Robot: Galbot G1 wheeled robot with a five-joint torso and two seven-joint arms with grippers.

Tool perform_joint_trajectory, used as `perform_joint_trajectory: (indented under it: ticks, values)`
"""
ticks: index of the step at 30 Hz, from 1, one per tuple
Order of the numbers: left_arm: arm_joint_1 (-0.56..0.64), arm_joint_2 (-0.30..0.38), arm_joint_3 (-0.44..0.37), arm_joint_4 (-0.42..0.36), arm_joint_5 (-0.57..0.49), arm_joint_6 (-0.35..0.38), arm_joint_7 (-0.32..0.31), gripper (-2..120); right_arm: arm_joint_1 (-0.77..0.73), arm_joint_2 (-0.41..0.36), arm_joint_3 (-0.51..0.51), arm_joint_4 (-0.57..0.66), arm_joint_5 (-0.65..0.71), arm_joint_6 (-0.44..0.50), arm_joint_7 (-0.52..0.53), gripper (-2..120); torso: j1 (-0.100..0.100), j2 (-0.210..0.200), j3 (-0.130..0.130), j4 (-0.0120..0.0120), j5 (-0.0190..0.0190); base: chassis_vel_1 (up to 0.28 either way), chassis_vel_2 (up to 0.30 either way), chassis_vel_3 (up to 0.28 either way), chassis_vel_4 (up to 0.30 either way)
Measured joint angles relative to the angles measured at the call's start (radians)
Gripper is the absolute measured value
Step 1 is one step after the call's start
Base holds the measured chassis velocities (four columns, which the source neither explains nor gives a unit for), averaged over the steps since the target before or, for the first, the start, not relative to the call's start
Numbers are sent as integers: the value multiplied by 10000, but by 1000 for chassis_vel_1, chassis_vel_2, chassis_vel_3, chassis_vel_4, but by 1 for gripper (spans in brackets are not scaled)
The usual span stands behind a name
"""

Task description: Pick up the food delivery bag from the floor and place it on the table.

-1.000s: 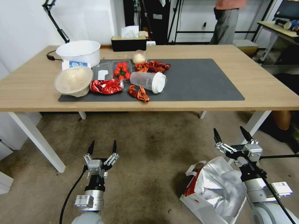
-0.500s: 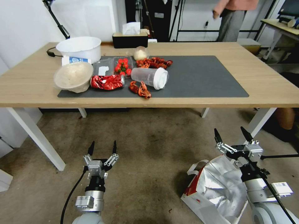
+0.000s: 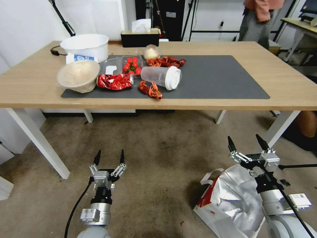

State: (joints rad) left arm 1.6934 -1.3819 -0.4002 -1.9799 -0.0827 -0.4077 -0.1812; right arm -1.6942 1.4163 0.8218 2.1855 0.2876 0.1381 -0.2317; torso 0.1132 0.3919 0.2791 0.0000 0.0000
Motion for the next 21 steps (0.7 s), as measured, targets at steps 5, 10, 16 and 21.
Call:
perform_joint_trajectory:
  ticks: [5,10,16,21]
  values:
    - [-6,0,50,-4,39,18,19,88,28,-18,25,2,35,-7,25,100,-49,-147,-97,1,0,0,0,0,0]
    - [-3,-3,128,25,66,31,26,87,57,-6,24,0,40,-30,39,100,-121,-335,-216,1,0,0,0,0,0]
    - [31,14,163,47,55,33,35,87,94,16,29,-17,47,-48,55,100,-178,-491,-313,1,0,0,0,0,0]
    - [75,29,183,48,46,30,43,86,97,58,28,-14,47,-54,58,100,-242,-684,-440,1,1,0,0,0,0]
